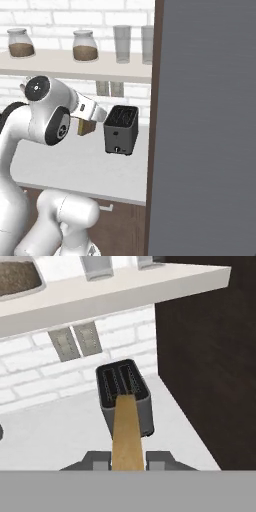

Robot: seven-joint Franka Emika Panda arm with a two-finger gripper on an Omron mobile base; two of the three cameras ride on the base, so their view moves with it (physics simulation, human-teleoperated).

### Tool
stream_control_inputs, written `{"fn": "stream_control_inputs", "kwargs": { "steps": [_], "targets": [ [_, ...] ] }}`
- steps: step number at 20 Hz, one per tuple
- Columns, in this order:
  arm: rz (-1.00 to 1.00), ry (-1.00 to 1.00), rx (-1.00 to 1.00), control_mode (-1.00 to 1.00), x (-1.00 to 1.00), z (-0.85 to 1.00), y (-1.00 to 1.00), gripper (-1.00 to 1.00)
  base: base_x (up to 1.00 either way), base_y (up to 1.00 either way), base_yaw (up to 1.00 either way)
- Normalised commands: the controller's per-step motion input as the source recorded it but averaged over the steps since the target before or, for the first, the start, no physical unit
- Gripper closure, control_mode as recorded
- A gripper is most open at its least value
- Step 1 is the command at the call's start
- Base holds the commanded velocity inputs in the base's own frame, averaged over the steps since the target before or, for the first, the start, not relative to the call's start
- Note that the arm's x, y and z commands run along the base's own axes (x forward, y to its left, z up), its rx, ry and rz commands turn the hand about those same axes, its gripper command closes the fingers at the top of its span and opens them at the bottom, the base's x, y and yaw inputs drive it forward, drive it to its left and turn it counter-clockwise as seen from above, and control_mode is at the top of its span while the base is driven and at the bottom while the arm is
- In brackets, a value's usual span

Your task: Start the toaster. Once the lever pops up, take the bread to the plate on the dining counter.

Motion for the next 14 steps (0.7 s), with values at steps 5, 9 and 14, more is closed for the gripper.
{"fn": "stream_control_inputs", "kwargs": {
  "steps": [5, 9, 14],
  "targets": [
    [0.0, 0.0, 0.0, -1.0, -1.0, 0.0, 0.17, 1.0, 0.0, 0.0, 0.0],
    [0.0, 0.0, 0.0, -1.0, -0.89, -0.09, 0.09, 1.0, 0.0, 0.0, 0.0],
    [0.0, 0.04, 0.0, -1.0, -0.44, -0.09, 0.05, 1.0, 0.0, 0.0, 0.0]
  ]
}}
